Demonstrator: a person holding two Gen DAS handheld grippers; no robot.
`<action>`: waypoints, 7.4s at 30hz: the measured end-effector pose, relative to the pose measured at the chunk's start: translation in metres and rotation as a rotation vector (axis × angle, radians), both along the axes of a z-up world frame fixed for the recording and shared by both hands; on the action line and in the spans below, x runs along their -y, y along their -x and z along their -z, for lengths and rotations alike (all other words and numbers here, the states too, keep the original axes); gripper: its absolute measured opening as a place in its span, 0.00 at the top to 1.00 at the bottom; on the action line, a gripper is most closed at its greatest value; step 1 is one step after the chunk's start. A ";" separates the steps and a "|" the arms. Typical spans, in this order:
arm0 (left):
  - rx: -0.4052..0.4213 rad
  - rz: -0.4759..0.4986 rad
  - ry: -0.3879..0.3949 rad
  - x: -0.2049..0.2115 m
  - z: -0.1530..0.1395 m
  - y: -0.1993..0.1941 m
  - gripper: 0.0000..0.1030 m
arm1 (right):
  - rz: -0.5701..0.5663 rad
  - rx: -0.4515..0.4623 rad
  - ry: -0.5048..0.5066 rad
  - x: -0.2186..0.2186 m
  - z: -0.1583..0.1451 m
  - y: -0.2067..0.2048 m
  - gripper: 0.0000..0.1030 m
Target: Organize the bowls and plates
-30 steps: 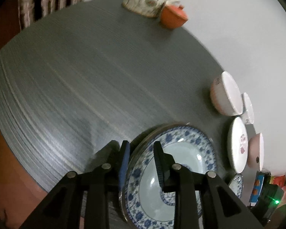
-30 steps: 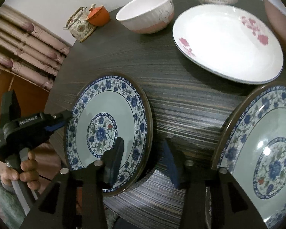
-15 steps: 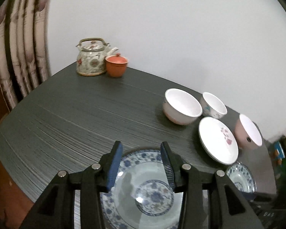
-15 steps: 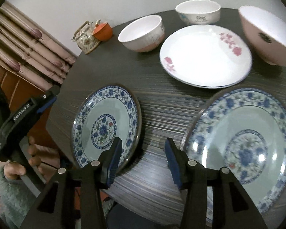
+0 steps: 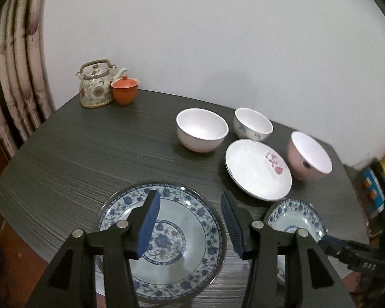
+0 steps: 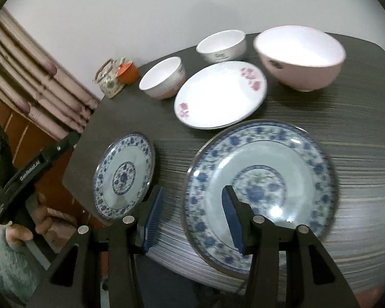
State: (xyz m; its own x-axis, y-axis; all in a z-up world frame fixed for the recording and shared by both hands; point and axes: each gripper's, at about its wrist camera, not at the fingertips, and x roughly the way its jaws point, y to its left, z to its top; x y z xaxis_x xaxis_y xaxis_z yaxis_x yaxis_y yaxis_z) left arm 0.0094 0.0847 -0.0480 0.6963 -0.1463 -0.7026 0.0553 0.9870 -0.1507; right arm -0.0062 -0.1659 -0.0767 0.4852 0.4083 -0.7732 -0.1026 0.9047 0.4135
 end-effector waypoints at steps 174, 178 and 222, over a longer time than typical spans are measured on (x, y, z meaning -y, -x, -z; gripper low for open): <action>-0.448 -0.221 0.352 -0.152 0.088 -0.047 0.84 | -0.174 -0.214 -0.033 -0.127 0.051 -0.075 0.81; -0.450 -0.228 0.343 -0.152 0.089 -0.046 0.84 | -0.191 -0.207 0.006 -0.134 0.048 -0.073 0.78; -0.184 -0.228 -0.102 -0.115 0.058 -0.038 0.62 | 0.020 -0.001 0.084 -0.085 0.023 -0.049 0.36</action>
